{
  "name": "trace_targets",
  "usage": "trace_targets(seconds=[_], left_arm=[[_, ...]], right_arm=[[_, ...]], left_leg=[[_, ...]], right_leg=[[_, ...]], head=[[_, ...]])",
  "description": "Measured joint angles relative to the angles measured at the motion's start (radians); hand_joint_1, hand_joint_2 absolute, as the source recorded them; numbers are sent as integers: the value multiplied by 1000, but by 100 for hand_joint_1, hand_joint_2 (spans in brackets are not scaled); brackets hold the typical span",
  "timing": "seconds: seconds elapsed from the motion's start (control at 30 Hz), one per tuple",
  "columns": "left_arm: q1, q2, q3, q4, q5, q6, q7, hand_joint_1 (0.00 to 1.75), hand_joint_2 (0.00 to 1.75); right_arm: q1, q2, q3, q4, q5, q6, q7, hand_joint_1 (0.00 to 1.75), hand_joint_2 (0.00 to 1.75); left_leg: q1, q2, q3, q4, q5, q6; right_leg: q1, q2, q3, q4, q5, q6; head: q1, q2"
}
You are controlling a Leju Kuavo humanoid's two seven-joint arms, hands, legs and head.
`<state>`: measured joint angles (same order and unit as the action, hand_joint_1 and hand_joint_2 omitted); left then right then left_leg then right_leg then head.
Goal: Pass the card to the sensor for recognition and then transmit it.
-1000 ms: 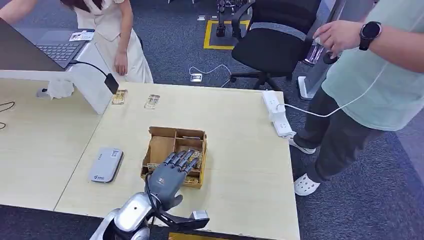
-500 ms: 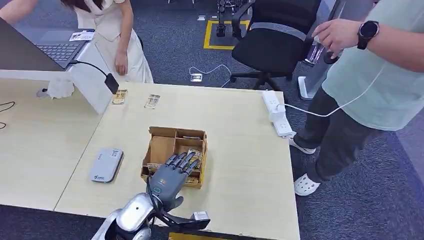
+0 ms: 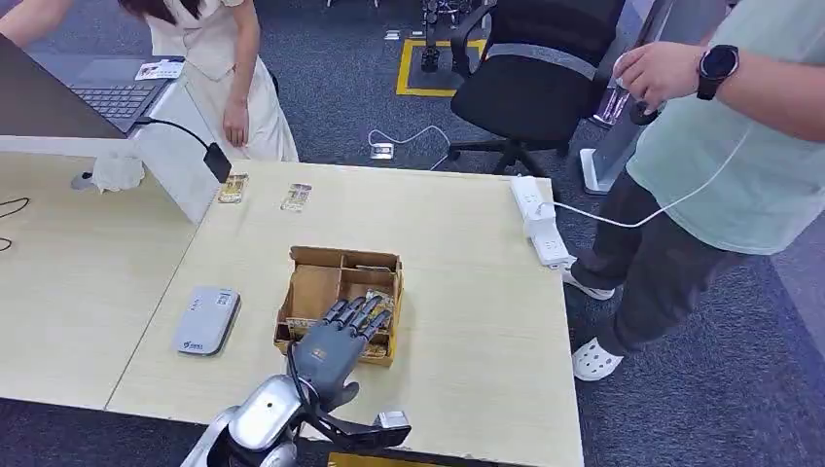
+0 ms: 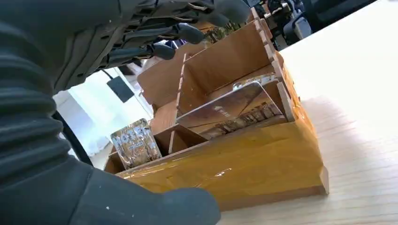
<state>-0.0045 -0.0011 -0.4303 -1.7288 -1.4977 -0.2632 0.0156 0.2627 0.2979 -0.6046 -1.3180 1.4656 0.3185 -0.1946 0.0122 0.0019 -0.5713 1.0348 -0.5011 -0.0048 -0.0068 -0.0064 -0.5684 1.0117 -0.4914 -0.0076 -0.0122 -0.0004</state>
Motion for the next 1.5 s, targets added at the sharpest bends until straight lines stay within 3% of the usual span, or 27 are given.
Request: trace_targets(seconds=[0.07,0.1,0.13,1.5], left_arm=[[0,0,0,0,0,1,0,0,175],[0,0,0,0,0,2,0,42,175],[0,0,0,0,0,2,0,171,175],[-5,0,7,5,38,-3,-6,175,175]], right_arm=[[0,0,0,0,0,0,0,0,0],[0,0,0,0,0,0,0,0,0],[0,0,0,0,0,0,0,0,0],[-1,0,-2,2,-2,-3,0,0,0]], left_leg=[[0,0,0,0,0,0],[0,0,0,0,0,0],[0,0,0,0,0,0],[0,0,0,0,0,0]], right_leg=[[0,0,0,0,0,0],[0,0,0,0,0,0],[0,0,0,0,0,0],[0,0,1,0,0,0]], head=[[0,0],[0,0],[0,0],[0,0]])
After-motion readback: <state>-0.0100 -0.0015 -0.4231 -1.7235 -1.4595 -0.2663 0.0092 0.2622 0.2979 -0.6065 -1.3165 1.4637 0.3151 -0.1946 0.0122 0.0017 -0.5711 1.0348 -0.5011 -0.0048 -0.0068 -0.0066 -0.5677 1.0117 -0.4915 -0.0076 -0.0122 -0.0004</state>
